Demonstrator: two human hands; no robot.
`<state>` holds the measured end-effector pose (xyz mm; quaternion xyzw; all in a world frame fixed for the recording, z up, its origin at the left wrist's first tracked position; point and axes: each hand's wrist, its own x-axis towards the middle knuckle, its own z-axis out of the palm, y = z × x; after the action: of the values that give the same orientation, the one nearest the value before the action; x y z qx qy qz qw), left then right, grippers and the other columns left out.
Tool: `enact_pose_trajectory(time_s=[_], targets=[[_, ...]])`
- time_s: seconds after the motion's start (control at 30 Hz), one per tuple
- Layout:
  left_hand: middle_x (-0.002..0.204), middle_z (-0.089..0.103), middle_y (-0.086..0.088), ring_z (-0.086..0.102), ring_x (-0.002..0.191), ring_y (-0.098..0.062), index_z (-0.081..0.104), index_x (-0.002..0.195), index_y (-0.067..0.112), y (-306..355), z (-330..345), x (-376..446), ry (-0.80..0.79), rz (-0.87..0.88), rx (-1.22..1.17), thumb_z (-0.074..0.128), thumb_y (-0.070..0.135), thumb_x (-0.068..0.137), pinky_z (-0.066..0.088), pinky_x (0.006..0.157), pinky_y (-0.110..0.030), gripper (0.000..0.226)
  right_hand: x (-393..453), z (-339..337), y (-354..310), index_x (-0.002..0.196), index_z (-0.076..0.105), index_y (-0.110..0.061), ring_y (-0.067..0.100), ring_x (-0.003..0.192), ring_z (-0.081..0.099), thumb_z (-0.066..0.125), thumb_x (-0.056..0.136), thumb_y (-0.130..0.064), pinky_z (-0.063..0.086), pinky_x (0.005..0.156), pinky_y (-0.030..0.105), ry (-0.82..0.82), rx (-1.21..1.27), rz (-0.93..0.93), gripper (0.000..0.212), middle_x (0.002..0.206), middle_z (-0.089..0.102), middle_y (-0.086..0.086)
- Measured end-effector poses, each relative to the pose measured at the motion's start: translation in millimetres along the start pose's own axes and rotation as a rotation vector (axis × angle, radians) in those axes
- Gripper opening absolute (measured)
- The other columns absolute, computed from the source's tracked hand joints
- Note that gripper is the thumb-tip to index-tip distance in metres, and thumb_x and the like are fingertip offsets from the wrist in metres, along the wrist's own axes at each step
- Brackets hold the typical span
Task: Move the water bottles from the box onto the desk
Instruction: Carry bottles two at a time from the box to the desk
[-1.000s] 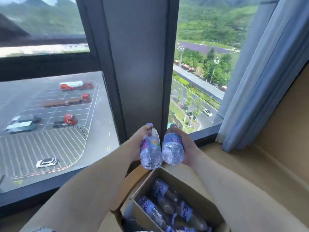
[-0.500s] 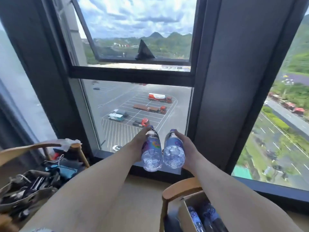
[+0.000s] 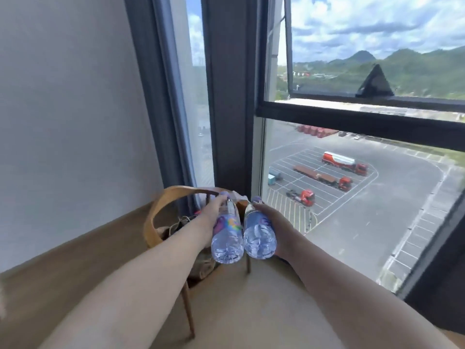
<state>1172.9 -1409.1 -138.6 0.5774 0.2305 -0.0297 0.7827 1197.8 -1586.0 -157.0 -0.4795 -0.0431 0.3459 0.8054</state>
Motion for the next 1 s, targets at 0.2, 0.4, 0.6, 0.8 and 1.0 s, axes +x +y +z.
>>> enact_pose_trajectory(time_s=[0.2, 0.4, 0.6, 0.8, 1.0], targets=[[0.063, 0.06, -0.009, 0.058, 0.053, -0.022, 0.06, 0.078, 0.018, 28.2, -165.9, -26.4, 0.19, 0.052, -0.045, 0.056, 0.035, 0.1, 0.05, 0.055, -0.028, 0.028, 80.8, 134.1, 62.0, 0.098, 0.067, -0.006, 0.028, 0.073, 0.068, 0.072, 0.087, -0.036, 0.059, 0.07, 0.036, -0.107, -0.143, 0.164, 0.032, 0.084, 0.067, 0.016], [0.06, 0.059, -0.003, 0.056, 0.052, -0.019, 0.062, 0.072, 0.025, 47.8, -308.4, -72.1, 0.414, 0.065, -0.188, 0.063, 0.043, 0.096, 0.044, 0.056, -0.029, 0.03, 143.3, 263.0, 126.1, 0.107, 0.052, -0.01, 0.023, 0.067, 0.062, 0.068, 0.093, -0.033, 0.054, 0.063, 0.032, -0.27, -0.173, 0.276, 0.031, 0.078, 0.06, 0.011], [0.063, 0.066, -0.01, 0.064, 0.056, -0.026, 0.065, 0.082, 0.014, 60.4, -426.9, -114.8, 0.641, 0.02, -0.268, 0.067, 0.054, 0.09, 0.053, 0.063, -0.033, 0.041, 200.7, 381.3, 192.6, 0.108, 0.053, -0.016, 0.021, 0.065, 0.059, 0.067, 0.093, -0.033, 0.052, 0.061, 0.031, -0.491, -0.267, 0.396, 0.027, 0.079, 0.057, 0.007], [0.081, 0.067, -0.013, 0.065, 0.07, -0.029, 0.064, 0.093, 0.013, 78.7, -532.5, -134.6, 0.868, 0.127, -0.351, 0.068, 0.048, 0.093, 0.054, 0.077, -0.038, 0.035, 261.8, 495.8, 253.6, 0.101, 0.066, -0.024, 0.024, 0.065, 0.064, 0.075, 0.086, -0.036, 0.056, 0.061, 0.033, -0.756, -0.339, 0.488, 0.021, 0.08, 0.061, 0.008], [0.092, 0.073, -0.016, 0.071, 0.077, -0.031, 0.069, 0.101, 0.01, 126.0, -624.4, -142.5, 1.05, 0.166, -0.406, 0.071, 0.052, 0.09, 0.059, 0.076, -0.039, 0.043, 323.4, 607.4, 283.7, 0.079, 0.08, -0.02, 0.029, 0.072, 0.072, 0.083, 0.075, -0.042, 0.058, 0.066, 0.037, -0.958, -0.45, 0.542, 0.023, 0.083, 0.072, 0.013]])
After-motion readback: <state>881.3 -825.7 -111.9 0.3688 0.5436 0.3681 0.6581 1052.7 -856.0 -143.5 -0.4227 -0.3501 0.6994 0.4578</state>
